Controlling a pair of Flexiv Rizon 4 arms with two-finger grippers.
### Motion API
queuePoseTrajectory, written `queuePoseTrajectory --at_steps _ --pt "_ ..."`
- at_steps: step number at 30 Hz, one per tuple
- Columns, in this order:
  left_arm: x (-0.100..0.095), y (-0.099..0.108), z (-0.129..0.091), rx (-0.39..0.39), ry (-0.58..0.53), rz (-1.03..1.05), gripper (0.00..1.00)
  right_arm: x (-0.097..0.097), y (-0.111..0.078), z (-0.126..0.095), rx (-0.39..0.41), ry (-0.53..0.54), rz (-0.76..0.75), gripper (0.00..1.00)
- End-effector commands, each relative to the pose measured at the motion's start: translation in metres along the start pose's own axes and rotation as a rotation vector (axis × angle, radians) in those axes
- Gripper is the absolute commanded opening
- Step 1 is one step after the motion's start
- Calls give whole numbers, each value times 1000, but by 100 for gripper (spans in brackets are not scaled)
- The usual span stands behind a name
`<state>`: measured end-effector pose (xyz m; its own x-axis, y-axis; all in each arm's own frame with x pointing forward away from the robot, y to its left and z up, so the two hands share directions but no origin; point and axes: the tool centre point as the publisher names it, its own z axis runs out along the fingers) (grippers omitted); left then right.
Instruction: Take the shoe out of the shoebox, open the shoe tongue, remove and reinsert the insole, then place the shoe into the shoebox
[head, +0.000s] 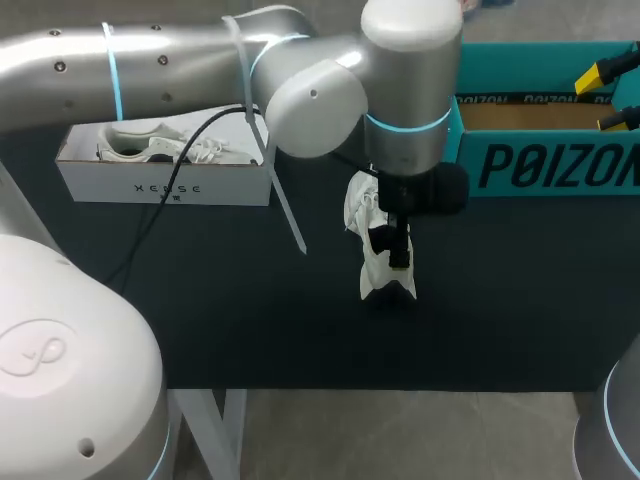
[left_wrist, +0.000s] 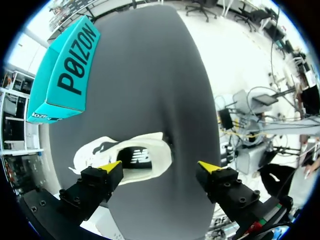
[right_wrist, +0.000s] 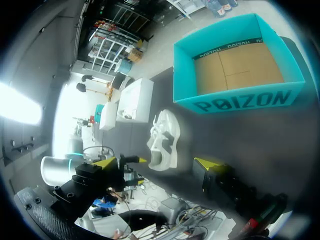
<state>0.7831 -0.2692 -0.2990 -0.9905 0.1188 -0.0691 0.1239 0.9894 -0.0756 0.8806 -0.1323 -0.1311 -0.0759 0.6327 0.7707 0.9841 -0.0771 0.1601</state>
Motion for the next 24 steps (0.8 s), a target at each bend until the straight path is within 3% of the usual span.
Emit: queuePoseTrajectory --at_steps 1,10,22,24 --pt "2 5 21 23 15 1 100 0 0 0 0 -2 0 100" --pt "-2 7 44 -90 20 -71 100 0 0 0 0 -2 0 100" --pt "0 12 82 -12 7 -92 100 0 0 0 0 -2 0 100" --pt "1 15 84 -11 10 -97 93 0 0 0 0 -2 0 100"
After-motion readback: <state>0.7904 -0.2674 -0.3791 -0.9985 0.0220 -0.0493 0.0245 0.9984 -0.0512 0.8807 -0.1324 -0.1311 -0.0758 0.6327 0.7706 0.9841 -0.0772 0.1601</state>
